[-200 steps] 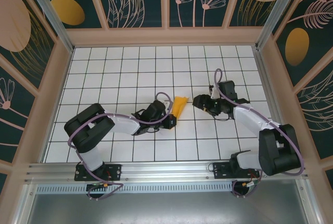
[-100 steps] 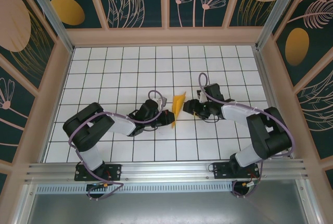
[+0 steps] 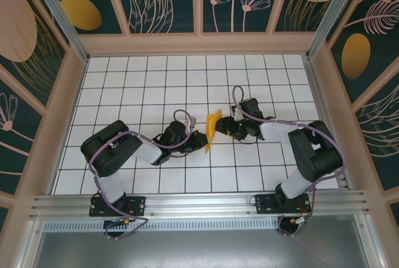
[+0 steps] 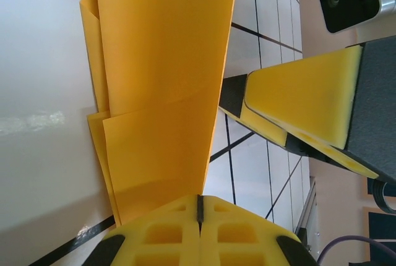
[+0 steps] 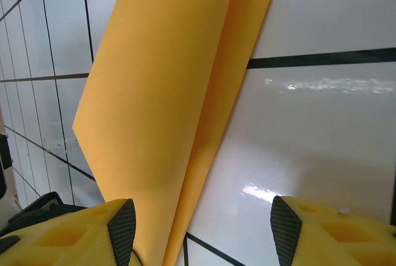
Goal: Fold a paper plane with a square sheet of paper (fold left side to right side)
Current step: Fold the wing for the fifth time at the center of the table.
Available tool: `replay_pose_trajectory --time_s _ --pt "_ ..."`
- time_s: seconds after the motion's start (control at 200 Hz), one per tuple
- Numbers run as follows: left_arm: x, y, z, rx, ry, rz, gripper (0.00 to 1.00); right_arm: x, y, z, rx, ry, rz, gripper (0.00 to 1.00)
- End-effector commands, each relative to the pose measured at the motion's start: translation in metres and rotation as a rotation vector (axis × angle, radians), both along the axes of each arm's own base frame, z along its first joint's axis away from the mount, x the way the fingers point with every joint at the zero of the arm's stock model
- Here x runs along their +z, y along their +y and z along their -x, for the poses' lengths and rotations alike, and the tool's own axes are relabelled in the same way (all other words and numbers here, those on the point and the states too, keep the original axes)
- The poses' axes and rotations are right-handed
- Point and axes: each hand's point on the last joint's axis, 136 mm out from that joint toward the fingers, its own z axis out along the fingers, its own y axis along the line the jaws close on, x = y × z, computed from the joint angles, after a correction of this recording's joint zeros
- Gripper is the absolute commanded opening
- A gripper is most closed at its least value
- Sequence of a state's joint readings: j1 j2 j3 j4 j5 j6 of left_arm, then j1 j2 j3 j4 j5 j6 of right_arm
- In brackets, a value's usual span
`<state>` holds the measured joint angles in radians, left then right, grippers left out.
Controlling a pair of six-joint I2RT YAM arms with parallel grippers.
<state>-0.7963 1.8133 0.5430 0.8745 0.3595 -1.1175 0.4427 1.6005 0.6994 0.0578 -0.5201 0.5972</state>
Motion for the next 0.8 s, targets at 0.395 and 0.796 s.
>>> replay_pose_trajectory --time_s 0.395,0.796 --pt "-0.010 0.011 -0.006 0.046 0.037 0.011 0.00 -0.006 0.023 -0.019 0.001 -0.005 0.001 0.54" --pt "-0.018 0.011 -0.008 0.053 0.057 0.002 0.00 -0.029 0.016 -0.015 -0.044 0.080 0.071 0.47"
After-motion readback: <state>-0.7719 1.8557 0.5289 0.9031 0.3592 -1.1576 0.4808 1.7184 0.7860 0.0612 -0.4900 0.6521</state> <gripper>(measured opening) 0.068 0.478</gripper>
